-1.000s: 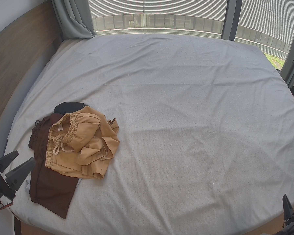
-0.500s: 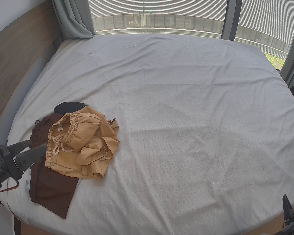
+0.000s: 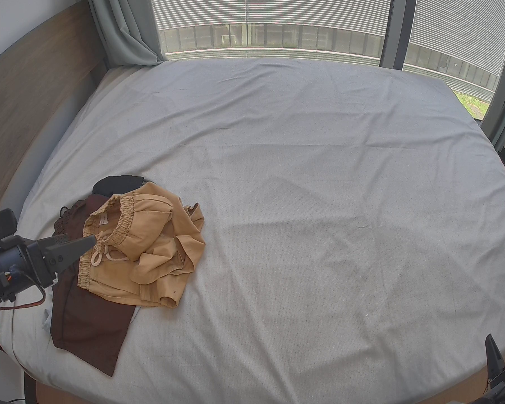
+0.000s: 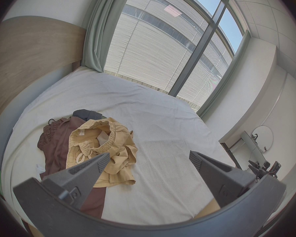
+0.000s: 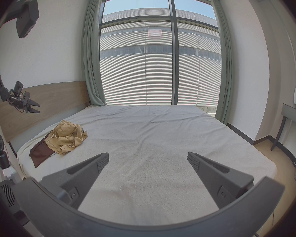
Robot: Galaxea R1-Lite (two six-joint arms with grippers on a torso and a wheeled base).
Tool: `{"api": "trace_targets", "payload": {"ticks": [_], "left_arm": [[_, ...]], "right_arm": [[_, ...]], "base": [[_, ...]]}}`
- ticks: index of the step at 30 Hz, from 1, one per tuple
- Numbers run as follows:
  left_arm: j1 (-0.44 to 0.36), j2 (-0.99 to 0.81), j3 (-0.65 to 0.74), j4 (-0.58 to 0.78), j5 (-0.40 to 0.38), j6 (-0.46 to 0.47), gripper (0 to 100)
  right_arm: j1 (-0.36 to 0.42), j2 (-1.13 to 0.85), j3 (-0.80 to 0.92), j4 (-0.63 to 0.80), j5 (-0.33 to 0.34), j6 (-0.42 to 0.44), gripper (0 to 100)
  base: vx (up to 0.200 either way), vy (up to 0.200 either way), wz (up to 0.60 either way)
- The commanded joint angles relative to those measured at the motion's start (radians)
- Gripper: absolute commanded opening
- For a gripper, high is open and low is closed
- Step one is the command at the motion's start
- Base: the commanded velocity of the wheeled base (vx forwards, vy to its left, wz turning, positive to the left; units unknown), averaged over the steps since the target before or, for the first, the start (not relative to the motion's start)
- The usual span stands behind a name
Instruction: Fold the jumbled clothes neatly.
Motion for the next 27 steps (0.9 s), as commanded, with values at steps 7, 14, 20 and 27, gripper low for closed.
{"api": "trace_targets", "payload": {"ticks": [7, 14, 20, 27], "left_arm": [[0.001, 0.212, -0.022, -0.155, -0.010, -0.006, 100], [0.003, 0.310, -0.090, -0.172, -0.008, -0.009, 100], [-0.002, 0.393, -0.148, -0.173, 0.002, -0.009, 100], [-0.004, 0.490, -0.200, -0.173, 0.001, -0.009, 100]], "right_arm": [[0.000, -0.016, 0.016, 0.000, 0.000, 0.000, 100], [0.000, -0.016, 0.018, 0.000, 0.000, 0.000, 100], [0.000, -0.016, 0.016, 0.000, 0.000, 0.000, 100], [0.000, -0.016, 0.018, 0.000, 0.000, 0.000, 100]], "base": [[0.000, 0.000, 0.00], [0.000, 0.000, 0.00], [0.000, 0.000, 0.00], [0.000, 0.000, 0.00]]}}
